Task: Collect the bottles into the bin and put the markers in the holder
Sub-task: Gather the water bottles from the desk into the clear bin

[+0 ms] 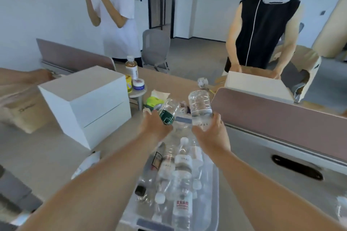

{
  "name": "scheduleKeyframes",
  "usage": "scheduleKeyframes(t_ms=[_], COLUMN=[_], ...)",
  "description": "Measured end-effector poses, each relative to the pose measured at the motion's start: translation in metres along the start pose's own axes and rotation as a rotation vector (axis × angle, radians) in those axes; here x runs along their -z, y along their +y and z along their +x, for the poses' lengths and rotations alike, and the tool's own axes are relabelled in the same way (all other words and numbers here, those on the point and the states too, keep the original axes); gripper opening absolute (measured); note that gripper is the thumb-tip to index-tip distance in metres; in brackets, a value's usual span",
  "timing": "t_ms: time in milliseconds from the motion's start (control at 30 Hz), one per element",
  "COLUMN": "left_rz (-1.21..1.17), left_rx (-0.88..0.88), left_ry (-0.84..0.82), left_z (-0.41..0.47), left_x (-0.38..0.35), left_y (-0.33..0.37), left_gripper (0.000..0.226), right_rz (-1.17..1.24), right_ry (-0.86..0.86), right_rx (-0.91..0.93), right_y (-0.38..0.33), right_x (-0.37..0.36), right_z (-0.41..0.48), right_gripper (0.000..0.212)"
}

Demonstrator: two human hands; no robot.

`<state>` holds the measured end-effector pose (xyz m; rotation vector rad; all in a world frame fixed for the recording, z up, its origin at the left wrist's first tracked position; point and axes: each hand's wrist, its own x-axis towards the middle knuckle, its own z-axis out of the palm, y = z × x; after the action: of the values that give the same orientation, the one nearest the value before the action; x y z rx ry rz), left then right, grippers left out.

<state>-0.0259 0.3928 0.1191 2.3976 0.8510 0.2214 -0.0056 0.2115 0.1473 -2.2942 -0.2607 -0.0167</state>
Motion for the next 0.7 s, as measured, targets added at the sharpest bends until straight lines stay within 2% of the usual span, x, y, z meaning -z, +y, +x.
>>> scheduleKeyframes(t_ms=[67, 167, 233, 333, 433, 567, 700], left_rz=[0.028, 0.123, 0.204, 0.217, 0.117, 0.033, 0.005], left_rx=[0.096, 0.198, 0.194, 0.201, 0.124, 0.007, -0.086], left_ry=[-0.112, -0.233, -0.234, -0.326, -0.253, -0.101, -0.076], left_z=[-0.019, -0.05, -0.053, -0.042, -0.026, -0.011, -0.008], left_x=[-0.026, -0.066, -0.078, -0.07, -0.048, -0.017, -0.002], left_y=[-0.035, -0.059, -0.053, -0.036, -0.024, -0.005, 0.013], left_gripper=[0.071, 0.089, 0.094, 0.106, 0.091, 0.07, 0.064], right_rz=[-0.011, -0.075, -0.104, -0.035, -0.079, -0.206, -0.624], right_ry=[-0.027, -0.067, -0.079, -0.011, 0.011, -0.088, -0.241], right_rx=[-0.003, -0.038, -0.13, -0.318, -0.345, -0.281, -0.209], right_y=[0.004, 0.017, 0.026, 0.032, 0.029, 0.026, 0.048], right_x=[-0.017, -0.03, -0.032, -0.026, -0.017, -0.02, -0.04], right_z=[-0.008, -0.014, -0.013, -0.006, 0.005, 0.006, -0.02], right_gripper=[0.055, 0.064, 0.065, 0.062, 0.063, 0.068, 0.08])
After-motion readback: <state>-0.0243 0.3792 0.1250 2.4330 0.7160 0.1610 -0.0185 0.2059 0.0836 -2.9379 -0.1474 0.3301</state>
